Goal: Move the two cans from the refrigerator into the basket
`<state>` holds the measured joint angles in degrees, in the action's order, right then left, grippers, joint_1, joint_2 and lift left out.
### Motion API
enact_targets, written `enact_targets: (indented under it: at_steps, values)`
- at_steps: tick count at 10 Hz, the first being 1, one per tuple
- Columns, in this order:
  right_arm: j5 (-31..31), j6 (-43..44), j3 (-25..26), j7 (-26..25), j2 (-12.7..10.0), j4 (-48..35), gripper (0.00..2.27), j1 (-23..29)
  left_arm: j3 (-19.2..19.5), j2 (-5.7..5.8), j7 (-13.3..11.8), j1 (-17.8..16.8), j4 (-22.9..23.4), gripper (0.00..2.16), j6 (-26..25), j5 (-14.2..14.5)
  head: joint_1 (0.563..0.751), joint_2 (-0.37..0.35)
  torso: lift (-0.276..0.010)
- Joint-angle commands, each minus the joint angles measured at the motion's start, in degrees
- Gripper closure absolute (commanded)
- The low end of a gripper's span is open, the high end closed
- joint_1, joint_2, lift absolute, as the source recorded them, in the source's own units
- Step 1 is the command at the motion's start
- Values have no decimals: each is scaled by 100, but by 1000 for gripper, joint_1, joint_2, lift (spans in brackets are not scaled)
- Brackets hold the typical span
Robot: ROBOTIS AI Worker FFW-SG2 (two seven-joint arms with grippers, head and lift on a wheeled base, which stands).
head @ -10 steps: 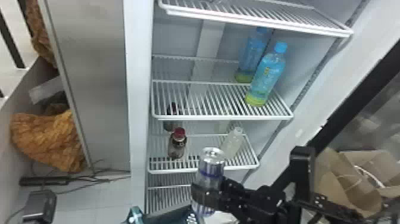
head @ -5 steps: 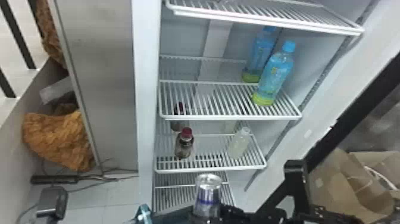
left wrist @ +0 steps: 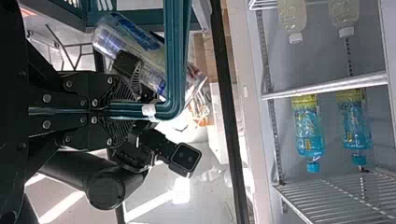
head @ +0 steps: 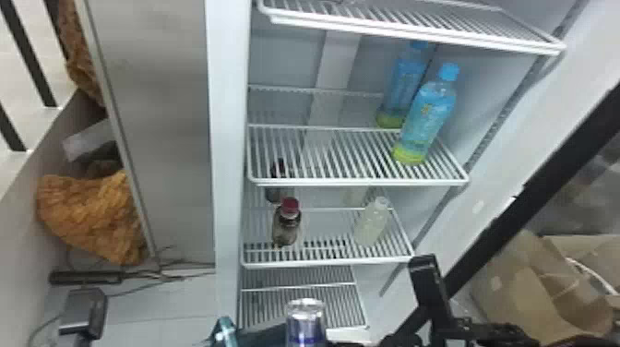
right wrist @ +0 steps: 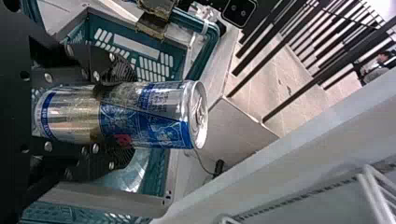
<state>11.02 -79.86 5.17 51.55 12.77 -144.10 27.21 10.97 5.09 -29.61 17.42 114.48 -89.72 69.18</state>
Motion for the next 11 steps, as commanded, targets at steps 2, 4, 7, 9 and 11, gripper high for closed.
enact_targets:
  at_steps: [2,4,7,9,11]
  values:
    - [29,-1,-3,12,15,73,124,-64,0,9,0,1,6,1197,-31,6,695,-211,-35]
    - [29,154,111,4,6,59,110,-64,0,9,0,15,-8,1197,-31,6,695,-213,-35]
    - [120,956,397,-111,-38,3,116,133,0,9,0,15,6,1197,-31,18,695,-231,-35]
    - [246,1462,637,-322,-99,-81,116,372,11,0,0,43,6,1197,-31,18,695,-246,-35]
    - [394,2291,900,-682,-213,-194,116,738,34,0,0,57,6,1197,-31,41,695,-274,-35]
